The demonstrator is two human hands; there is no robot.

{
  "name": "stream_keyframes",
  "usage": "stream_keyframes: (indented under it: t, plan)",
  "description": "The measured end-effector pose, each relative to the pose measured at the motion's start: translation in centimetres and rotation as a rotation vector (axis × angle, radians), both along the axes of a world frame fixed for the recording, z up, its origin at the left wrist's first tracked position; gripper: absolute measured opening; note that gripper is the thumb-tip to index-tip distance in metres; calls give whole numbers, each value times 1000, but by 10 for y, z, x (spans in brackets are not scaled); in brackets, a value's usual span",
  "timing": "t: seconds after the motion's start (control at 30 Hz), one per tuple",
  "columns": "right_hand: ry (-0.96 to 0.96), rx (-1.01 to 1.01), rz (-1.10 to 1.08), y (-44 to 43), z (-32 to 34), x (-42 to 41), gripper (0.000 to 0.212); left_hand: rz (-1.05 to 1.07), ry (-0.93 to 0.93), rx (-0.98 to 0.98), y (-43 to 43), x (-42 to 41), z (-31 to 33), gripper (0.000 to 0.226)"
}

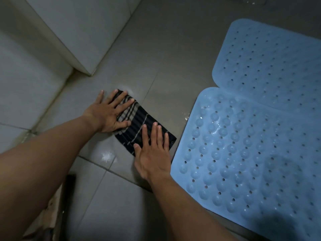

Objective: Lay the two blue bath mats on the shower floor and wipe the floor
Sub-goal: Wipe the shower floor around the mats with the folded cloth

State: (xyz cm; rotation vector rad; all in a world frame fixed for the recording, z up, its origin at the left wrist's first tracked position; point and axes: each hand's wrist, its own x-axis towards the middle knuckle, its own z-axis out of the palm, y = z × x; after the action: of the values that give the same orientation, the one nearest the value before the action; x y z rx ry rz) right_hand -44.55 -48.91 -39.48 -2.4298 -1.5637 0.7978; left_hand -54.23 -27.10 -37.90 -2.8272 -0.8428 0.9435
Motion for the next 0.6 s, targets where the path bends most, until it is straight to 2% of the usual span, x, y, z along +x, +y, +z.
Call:
stream_keyframes:
  t: [0.2, 0.6]
  plan:
    - [-31, -31, -39, 27, 3, 30, 65, -36, -77, -13, 27, 34, -2, 93]
    - [-103, -167, 61, 79, 1, 120, 67, 90, -160, -44, 56, 93, -12, 90]
